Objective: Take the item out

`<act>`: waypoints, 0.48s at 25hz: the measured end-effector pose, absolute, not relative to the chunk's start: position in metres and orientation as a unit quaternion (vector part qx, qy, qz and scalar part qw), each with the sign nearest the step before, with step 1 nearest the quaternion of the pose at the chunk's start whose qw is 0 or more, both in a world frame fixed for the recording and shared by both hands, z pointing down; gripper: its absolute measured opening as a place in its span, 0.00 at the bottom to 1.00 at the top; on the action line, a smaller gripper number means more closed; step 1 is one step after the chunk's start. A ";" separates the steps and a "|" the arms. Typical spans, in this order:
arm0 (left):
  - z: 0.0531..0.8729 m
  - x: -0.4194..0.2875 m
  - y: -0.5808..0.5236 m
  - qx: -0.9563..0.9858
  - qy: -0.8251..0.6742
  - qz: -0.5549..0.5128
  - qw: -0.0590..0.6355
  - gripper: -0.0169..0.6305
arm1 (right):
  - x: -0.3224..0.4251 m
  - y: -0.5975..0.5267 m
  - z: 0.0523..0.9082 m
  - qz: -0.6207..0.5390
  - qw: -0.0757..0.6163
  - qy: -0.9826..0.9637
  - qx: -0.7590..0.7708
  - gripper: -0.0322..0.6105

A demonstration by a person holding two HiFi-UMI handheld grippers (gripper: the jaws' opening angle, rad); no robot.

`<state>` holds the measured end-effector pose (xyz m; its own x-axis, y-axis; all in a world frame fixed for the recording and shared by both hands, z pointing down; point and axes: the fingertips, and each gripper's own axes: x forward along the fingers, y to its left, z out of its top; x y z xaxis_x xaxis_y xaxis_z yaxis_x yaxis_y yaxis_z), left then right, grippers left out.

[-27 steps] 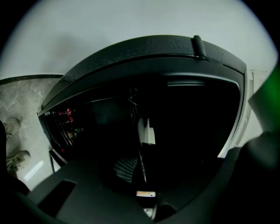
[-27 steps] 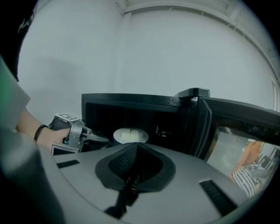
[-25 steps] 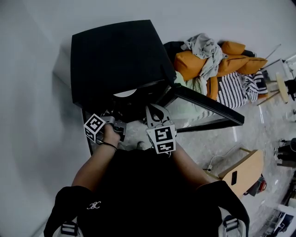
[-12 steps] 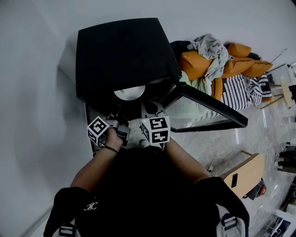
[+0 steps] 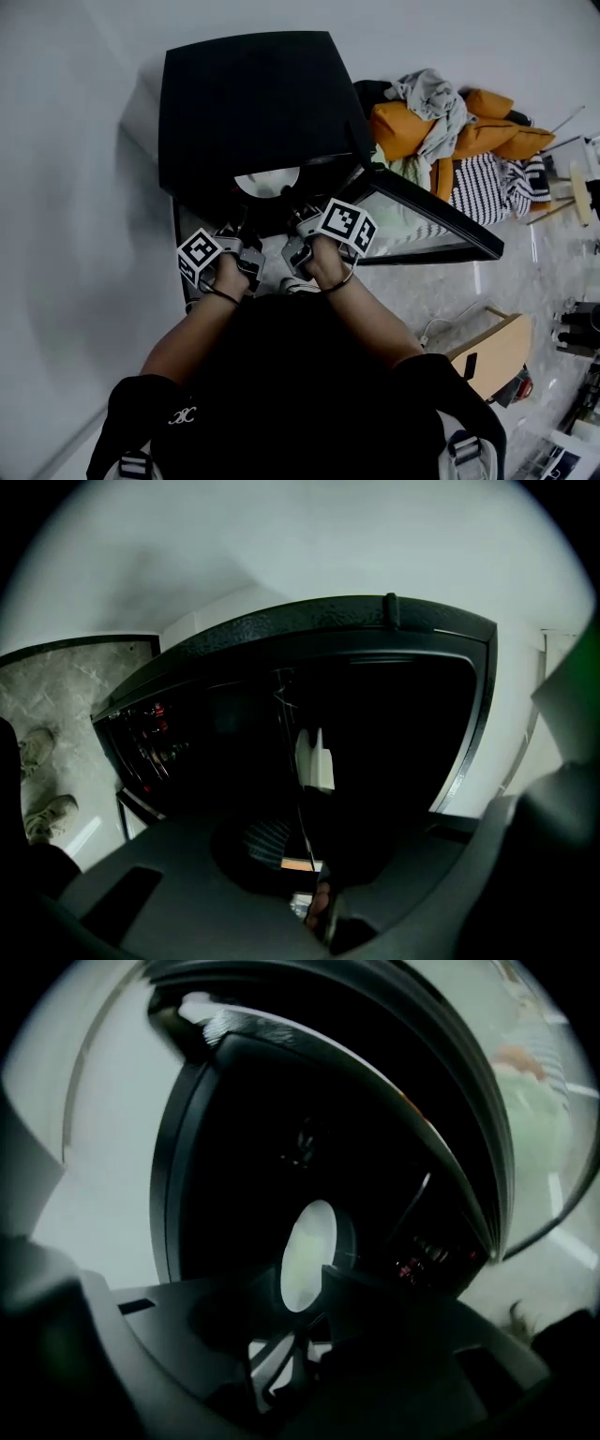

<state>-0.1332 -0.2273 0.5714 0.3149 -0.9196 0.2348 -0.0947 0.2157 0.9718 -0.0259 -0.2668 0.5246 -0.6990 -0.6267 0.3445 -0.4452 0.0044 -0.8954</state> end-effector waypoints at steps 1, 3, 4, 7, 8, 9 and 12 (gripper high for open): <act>0.572 -0.133 -0.227 0.529 -0.479 -0.336 0.615 0.10 | -0.023 -0.269 0.528 -0.620 0.096 0.683 -0.375 0.29; 0.572 -0.132 -0.227 0.530 -0.478 -0.336 0.614 0.10 | -0.018 -0.272 0.536 -0.648 0.115 0.651 -0.378 0.29; 0.573 -0.132 -0.226 0.531 -0.478 -0.336 0.614 0.10 | -0.016 -0.272 0.540 -0.657 0.119 0.639 -0.382 0.29; 0.573 -0.131 -0.227 0.534 -0.476 -0.334 0.614 0.10 | -0.013 -0.274 0.546 -0.675 0.134 0.614 -0.387 0.29; 0.573 -0.132 -0.228 0.534 -0.475 -0.334 0.614 0.10 | -0.013 -0.276 0.546 -0.676 0.136 0.611 -0.389 0.29; 0.573 -0.132 -0.228 0.535 -0.474 -0.333 0.615 0.10 | -0.013 -0.277 0.546 -0.677 0.137 0.608 -0.391 0.29; 0.572 -0.132 -0.228 0.535 -0.474 -0.332 0.615 0.10 | -0.014 -0.281 0.546 -0.682 0.132 0.598 -0.400 0.29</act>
<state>-0.1317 -0.2280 0.5724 0.3302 -0.9160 0.2279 -0.0991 0.2064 0.9734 -0.0144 -0.2808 0.5462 -0.6460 -0.6576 0.3876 -0.2977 -0.2506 -0.9212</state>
